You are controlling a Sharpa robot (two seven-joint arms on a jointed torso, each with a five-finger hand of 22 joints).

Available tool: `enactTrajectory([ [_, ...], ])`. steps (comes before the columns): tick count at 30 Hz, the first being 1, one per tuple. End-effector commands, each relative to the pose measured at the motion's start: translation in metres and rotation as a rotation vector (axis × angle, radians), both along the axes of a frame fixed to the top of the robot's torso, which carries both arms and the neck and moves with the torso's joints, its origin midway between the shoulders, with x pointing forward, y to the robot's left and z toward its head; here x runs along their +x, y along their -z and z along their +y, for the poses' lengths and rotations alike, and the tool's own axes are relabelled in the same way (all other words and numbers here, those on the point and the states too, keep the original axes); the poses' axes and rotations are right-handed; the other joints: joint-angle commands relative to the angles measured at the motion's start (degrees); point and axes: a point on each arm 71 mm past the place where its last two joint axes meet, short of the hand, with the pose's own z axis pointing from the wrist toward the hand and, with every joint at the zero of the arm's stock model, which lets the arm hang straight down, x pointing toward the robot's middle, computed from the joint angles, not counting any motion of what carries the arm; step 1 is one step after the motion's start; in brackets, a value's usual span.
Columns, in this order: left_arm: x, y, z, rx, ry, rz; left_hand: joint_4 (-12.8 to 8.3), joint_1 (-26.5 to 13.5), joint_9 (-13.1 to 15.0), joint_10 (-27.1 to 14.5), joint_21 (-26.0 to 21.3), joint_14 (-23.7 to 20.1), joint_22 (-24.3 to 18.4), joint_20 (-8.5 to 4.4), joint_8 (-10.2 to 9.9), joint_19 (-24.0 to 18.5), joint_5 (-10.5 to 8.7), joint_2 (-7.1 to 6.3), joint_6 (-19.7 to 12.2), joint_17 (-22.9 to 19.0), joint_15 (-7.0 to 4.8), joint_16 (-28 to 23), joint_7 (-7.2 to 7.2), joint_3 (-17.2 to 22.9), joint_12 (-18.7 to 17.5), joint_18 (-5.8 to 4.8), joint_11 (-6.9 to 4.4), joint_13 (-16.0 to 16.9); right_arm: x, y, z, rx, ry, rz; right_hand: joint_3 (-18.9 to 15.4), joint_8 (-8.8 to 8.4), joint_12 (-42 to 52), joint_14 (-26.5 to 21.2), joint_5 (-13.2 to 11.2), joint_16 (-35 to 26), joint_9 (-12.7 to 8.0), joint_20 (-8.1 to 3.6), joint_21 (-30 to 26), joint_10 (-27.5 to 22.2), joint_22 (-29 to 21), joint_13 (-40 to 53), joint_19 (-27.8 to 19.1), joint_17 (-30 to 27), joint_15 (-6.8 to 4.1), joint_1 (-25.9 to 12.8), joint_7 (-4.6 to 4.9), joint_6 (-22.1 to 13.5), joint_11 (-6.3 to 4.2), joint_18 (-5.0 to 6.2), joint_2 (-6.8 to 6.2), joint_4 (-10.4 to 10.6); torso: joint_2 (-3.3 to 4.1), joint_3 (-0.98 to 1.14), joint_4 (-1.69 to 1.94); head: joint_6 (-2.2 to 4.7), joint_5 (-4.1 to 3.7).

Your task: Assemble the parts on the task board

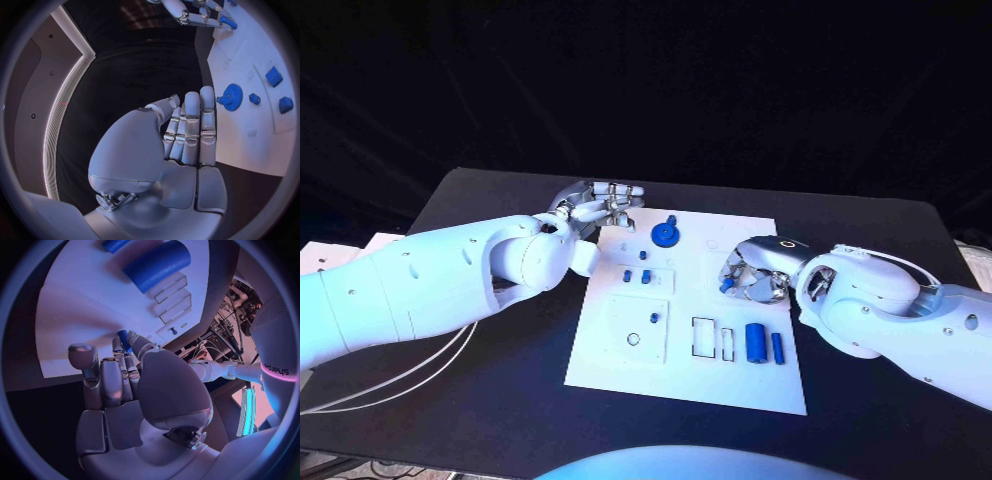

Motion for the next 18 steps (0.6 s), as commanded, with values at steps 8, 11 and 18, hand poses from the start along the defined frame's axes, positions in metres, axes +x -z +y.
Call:
enactTrajectory([
  [8, 0.000, -0.001, -0.002, -0.006, 0.017, -0.004, -0.10, -0.35, 0.08, -0.49, 0.22, -0.40, 0.03, 0.36, 0.33, -0.12, 0.18, 0.37, -0.52, -0.11, 0.11, 0.43, 0.61, -0.19, 0.49, 0.64, -0.14, -0.06, 0.000, -0.004, 0.002, 0.060, 0.004, -0.082, 1.96, 1.62, 1.04, 2.30, -3.40, 1.78, 0.73, -0.86, 1.94, 4.03, 2.55, 0.19, 1.60, 1.96, -1.57, 1.13, -1.08, 3.35, -1.14, -0.82, 2.36, 0.01, -0.02, 0.00, 0.05, -0.17, -0.04],
  [11, 0.000, -0.001, -0.002, -0.006, 0.017, -0.004, -0.10, -0.35, 0.08, -0.49, 0.22, -0.40, 0.03, 0.36, 0.33, -0.12, 0.18, 0.37, -0.52, -0.11, 0.11, 0.43, 0.61, -0.19, 0.49, 0.64, -0.14, -0.06, 0.000, -0.008, 0.001, 0.118, 0.012, -0.122, 2.43, 1.90, 1.15, 2.28, -3.79, 1.82, 0.88, -1.07, 2.20, 4.75, 2.93, 0.24, 1.73, 1.97, -1.78, 1.47, -1.27, 3.84, -1.37, -0.88, 2.59, -0.19, 0.00, 0.03, 0.03, -0.15, -0.07],
  [18, 0.000, 0.000, -0.001, -0.005, 0.018, -0.001, -0.10, -0.35, 0.08, -0.49, 0.22, -0.40, 0.03, 0.36, 0.33, -0.12, 0.18, 0.37, -0.52, -0.11, 0.11, 0.43, 0.61, -0.19, 0.49, 0.64, -0.14, -0.06, -0.001, -0.015, -0.001, 0.204, 0.026, -0.175, 2.63, 2.05, 1.18, 2.28, -3.76, 1.92, 0.98, -1.19, 2.32, 5.16, 3.09, 0.26, 1.79, 2.08, -1.89, 1.43, -1.37, 4.11, -1.48, -0.91, 2.66, -0.17, -0.01, -0.03, 0.03, -0.15, -0.13],
])
